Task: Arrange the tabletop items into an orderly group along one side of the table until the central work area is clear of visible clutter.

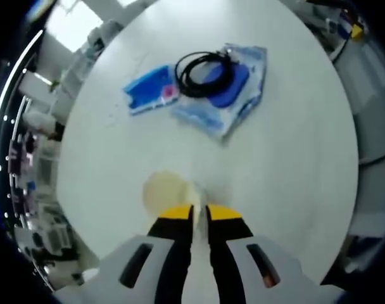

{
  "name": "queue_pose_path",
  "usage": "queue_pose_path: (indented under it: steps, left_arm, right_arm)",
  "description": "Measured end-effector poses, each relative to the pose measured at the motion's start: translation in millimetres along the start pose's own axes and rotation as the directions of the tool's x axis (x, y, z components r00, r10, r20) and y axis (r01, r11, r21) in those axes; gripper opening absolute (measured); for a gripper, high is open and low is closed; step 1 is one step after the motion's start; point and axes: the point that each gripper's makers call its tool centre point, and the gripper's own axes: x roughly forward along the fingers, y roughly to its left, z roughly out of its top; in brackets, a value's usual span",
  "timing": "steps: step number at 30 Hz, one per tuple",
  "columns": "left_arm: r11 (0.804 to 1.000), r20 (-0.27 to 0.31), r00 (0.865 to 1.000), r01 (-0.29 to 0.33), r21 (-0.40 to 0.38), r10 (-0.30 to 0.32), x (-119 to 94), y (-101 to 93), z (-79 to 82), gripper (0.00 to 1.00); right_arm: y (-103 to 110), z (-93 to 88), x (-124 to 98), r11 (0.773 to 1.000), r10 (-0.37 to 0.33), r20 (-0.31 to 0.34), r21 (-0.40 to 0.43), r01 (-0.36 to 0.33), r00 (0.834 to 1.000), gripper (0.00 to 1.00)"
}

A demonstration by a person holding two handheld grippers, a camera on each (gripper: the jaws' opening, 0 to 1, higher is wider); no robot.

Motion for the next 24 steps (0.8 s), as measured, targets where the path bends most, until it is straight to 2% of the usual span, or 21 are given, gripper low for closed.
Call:
queue_pose_path:
  steps: [13,19,24]
  left_arm:
    - [0.999,0.04,0.998,-0.043,0.013,0.043,-12.7,5.5,2.6,0.2]
    - [0.995,0.107,0.991,-0.075,-0.062,0.081,-26.8,10.1,5.7,0.22]
    - [0.98,0.199,0.97,-0.104,-0.17,0.138,-44.3,12.0,8.9,0.26]
  right_arm:
    - [1.9,-0.2,0.6,1.0,0.009,-0.002,-0.006,-0.009,1.0,0.9]
    - [4.0,1.0,0.8,1.0,0.02,0.004,-0.01,-0.02,1.0,0.92]
    - [7.4,3.2,0.7,0.999,0.034,0.015,-0.028,-0.033,0.999,0.95]
